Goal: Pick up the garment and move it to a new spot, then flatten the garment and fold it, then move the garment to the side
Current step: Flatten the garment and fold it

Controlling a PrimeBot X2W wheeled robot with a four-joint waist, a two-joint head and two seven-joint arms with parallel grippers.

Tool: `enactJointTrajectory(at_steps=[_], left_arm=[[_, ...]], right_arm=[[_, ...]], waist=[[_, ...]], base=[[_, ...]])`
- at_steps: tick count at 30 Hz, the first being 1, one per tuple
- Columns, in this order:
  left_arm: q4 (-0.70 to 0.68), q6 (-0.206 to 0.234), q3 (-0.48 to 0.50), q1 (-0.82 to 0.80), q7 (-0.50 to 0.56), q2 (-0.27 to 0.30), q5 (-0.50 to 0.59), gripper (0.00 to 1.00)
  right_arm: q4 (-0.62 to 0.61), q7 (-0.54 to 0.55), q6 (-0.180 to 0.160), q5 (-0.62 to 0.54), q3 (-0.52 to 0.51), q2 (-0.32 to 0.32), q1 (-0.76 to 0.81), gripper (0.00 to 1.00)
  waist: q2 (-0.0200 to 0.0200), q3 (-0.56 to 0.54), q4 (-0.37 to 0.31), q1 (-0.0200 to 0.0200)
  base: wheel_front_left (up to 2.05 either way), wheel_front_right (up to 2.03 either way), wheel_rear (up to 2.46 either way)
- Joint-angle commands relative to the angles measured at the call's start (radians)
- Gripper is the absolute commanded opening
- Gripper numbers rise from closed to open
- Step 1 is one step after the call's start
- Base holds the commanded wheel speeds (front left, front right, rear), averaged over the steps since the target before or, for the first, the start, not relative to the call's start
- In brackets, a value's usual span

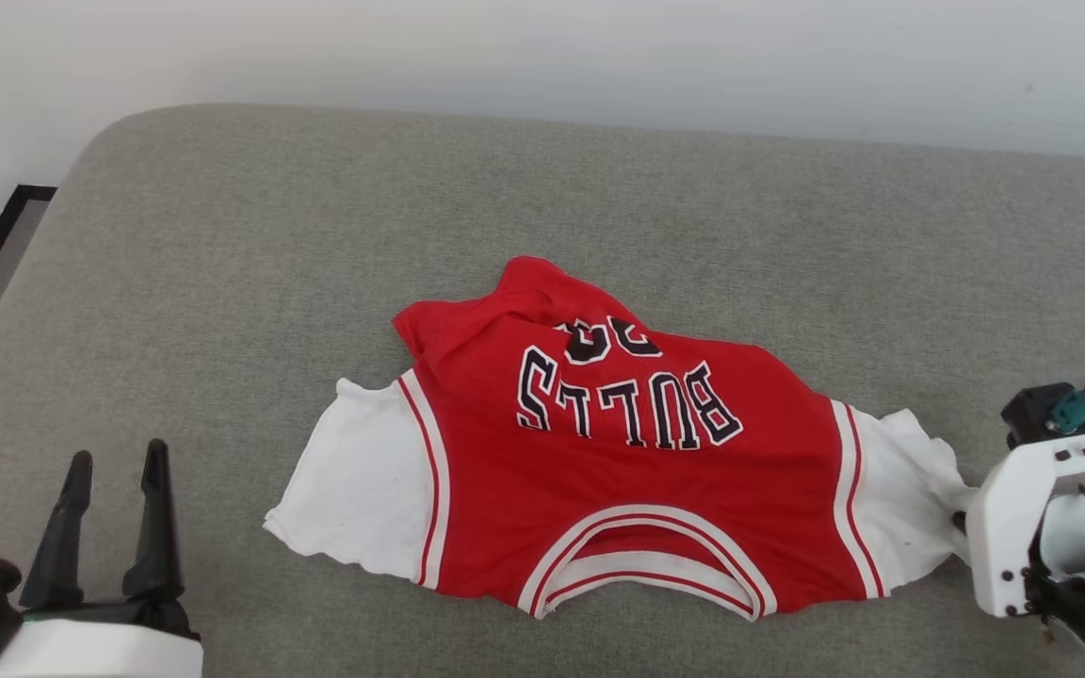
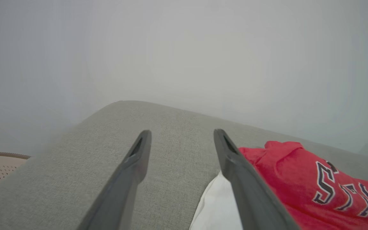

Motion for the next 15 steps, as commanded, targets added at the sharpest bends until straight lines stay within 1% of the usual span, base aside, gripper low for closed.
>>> enactJointTrajectory(at_steps=[1,2,5,7,12,15], left_arm=[[0.005,-0.004,-0.007,-0.019,-0.002,0.008,-0.01,1.0],[0.009,-0.005,-0.016,-0.022,0.005,0.016,-0.012,1.0],[0.019,-0.006,-0.039,-0.032,0.033,0.039,-0.028,1.0],[0.023,-0.007,-0.055,-0.039,0.063,0.06,-0.042,1.0],[0.028,-0.008,-0.1,-0.049,0.174,0.111,-0.081,1.0],[0.033,-0.006,-0.116,-0.06,0.248,0.14,-0.111,1.0]], right_arm=[[0.011,-0.011,0.0,-0.012,0.001,0.009,-0.012,0.48],[0.018,-0.017,0.0,-0.016,0.005,0.02,-0.019,1.0],[0.024,-0.025,0.0,-0.025,0.008,0.029,-0.034,1.0],[0.002,-0.033,0.0,-0.022,0.011,0.033,-0.044,1.0],[-0.086,-0.067,0.0,-0.04,-0.025,0.049,-0.044,1.0],[-0.15,-0.108,0.0,-0.053,-0.063,0.074,-0.035,1.0]], waist=[[0.0,0.003,-0.005,0.0],[0.0,0.004,-0.009,0.0],[0.0,0.006,-0.023,0.0],[0.0,0.008,-0.037,0.0],[0.0,0.014,-0.073,0.0],[0.0,0.021,-0.097,0.0]], base=[[0.0,0.0,0.0],[0.0,0.0,0.0],[0.0,0.0,0.0],[0.0,0.0,0.0],[0.0,0.0,0.0],[0.0,0.0,0.0]])
